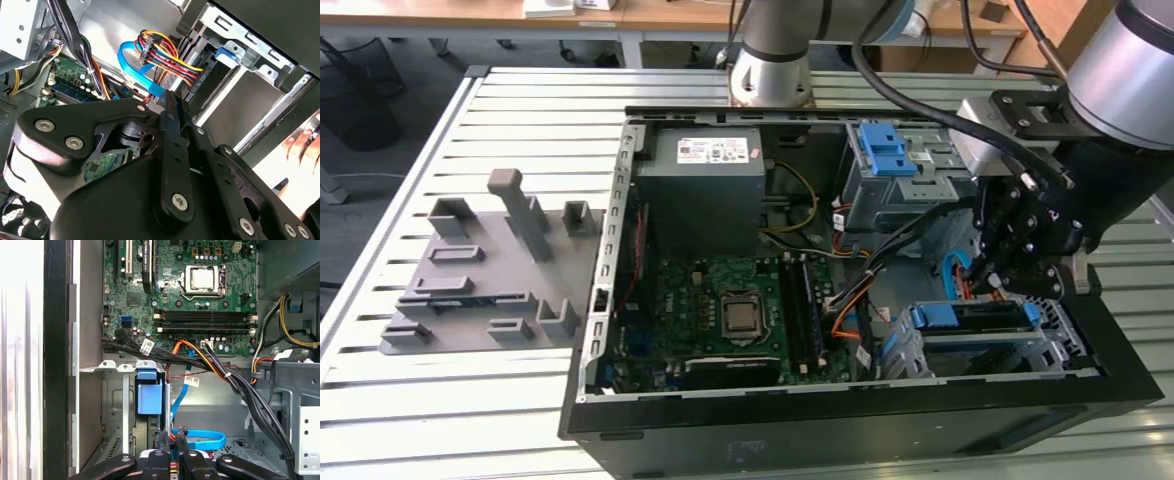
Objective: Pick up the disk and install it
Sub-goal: 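Insert the second disk wire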
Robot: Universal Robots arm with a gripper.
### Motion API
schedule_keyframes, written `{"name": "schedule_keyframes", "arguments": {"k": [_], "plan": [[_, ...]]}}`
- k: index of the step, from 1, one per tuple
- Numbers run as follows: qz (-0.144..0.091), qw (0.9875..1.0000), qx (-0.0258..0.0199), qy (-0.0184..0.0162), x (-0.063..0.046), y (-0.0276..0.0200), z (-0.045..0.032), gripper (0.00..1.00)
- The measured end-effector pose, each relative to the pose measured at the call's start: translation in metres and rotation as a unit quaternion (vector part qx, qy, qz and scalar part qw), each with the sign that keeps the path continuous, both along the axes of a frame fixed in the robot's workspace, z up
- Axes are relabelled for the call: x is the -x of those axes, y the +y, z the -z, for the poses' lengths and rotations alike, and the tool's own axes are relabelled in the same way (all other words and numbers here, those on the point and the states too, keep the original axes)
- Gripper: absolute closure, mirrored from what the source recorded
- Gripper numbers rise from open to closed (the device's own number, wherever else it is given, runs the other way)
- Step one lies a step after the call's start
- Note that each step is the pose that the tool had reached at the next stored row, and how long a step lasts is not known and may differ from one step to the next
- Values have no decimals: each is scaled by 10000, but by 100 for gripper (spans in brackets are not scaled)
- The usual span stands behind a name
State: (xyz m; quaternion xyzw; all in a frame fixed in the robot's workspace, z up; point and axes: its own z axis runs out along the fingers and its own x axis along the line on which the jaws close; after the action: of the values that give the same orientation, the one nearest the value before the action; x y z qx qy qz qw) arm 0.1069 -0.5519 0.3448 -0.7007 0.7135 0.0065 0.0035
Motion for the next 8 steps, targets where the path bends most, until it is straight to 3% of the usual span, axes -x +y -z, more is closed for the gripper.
{"name": "schedule_keyframes", "arguments": {"k": [8], "plan": [[0,10000,-1,0,0,-29,34,83]]}}
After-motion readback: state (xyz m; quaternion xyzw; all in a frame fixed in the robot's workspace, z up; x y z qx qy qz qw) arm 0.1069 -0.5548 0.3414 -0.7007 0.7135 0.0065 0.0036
